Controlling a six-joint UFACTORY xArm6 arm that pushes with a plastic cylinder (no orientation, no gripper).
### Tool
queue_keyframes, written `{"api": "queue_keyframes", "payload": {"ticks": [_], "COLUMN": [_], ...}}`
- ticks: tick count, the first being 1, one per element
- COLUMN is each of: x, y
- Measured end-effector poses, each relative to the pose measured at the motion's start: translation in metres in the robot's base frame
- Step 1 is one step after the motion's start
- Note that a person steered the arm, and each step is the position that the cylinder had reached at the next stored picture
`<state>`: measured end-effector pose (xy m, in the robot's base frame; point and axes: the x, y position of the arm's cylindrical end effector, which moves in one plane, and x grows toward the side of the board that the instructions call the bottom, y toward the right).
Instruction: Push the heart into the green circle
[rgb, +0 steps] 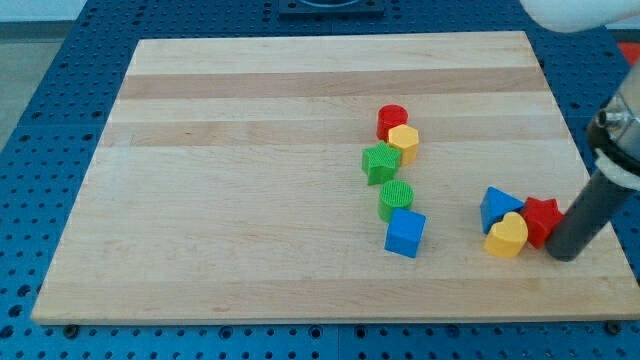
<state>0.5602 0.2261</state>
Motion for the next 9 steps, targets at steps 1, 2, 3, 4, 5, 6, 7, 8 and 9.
{"api": "queue_keyframes", "payload": {"ticks": [1, 2, 3, 4, 5, 6, 7, 8, 9], "x": [0.0, 0.0, -0.002, -0.008, -0.02, -0.045, -0.078, -0.106, -0.112], "y": [-0.02, -0.032, -0.043, -0.06, -0.075, -0.087, -0.099, -0.109, -0.107]}}
